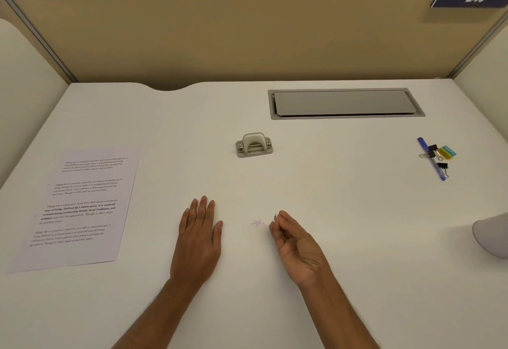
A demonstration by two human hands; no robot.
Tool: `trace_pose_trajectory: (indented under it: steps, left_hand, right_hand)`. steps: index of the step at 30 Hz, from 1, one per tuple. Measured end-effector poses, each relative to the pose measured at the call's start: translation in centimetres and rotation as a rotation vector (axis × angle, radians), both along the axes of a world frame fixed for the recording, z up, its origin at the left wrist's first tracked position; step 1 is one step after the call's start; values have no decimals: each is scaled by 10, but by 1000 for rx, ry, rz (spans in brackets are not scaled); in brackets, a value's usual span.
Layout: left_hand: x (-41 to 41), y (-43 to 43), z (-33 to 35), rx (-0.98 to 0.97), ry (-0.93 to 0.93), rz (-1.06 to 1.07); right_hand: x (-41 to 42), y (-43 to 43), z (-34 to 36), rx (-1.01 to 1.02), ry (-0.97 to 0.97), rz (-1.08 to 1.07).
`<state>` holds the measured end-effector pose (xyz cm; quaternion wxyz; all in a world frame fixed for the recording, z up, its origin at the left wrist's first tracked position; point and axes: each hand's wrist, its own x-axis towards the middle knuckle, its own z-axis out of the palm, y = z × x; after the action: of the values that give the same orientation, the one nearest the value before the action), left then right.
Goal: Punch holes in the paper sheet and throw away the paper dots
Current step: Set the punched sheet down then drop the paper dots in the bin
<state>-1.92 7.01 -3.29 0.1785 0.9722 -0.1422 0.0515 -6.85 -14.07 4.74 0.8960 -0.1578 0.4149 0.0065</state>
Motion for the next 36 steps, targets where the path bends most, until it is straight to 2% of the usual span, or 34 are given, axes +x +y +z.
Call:
trace_pose_trajectory:
  steps: [7,14,23,29,36]
  left_hand:
    - [0,-4,8,-93,-13,23]
    - [-12,-19,24,-85,-31,45]
    - [-41,-29,49,-128,-2,118]
    - [-48,-42,67,-188,66,92]
    - [-42,-106,96,-230,18,-52]
  right_hand:
    - [-13,-21,10,158,-93,-18]
    - [-34,-52,34,252,-215,7]
    - [-63,-91,69,270,-283,-31]
    - [-84,-112,95,276,-362,-195]
    - [-109,-166,117,241,-453,-382]
